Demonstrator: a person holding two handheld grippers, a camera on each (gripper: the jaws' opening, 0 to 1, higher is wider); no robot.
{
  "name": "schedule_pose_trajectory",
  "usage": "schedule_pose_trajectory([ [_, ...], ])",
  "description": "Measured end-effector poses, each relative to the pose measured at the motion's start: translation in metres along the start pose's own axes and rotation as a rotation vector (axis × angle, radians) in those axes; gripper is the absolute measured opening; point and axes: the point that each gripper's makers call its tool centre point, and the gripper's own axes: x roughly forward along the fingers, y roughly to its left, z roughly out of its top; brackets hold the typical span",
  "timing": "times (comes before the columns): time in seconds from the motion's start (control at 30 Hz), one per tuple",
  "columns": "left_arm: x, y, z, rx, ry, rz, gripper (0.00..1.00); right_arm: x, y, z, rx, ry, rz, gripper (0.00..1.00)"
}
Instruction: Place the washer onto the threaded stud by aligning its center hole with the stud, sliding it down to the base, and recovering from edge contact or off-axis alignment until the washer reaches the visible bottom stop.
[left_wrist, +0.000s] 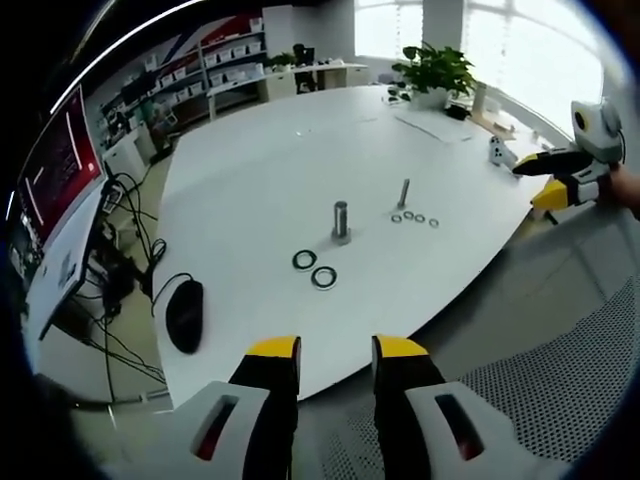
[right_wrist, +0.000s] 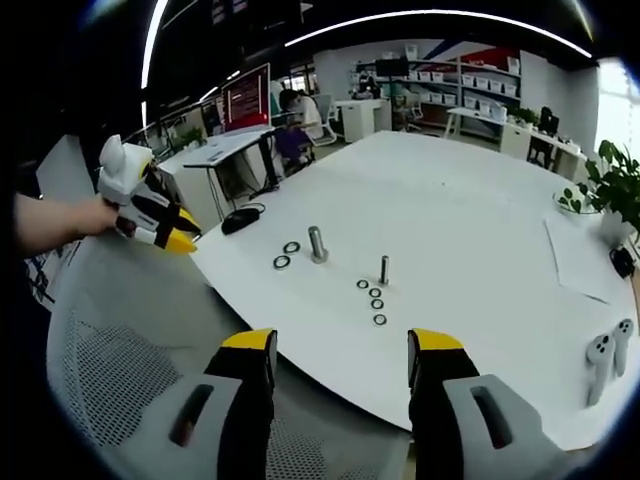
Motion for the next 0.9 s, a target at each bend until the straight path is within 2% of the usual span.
schedule_pose_trajectory([
  [0.57,0.0018,-0.0037,-0.0043,0.035,0.032,-0.009,0.27,-0.0014,-0.0027,-0.0004,0.009,-0.004,-0.009,0.54],
  [0.7,0.0016,-0.0003,-0.0027,0.036,0.034,0.010,0.27,-0.0016,-0.0034,0.0001,0.012,-0.006,-0.007,0.54],
  [0.9,0.0047,-0.0053,-0.0060,0.058,0.075,-0.007,0.27,-0.0024,-0.0045,0.0014,0.023,-0.015,-0.006,0.54],
])
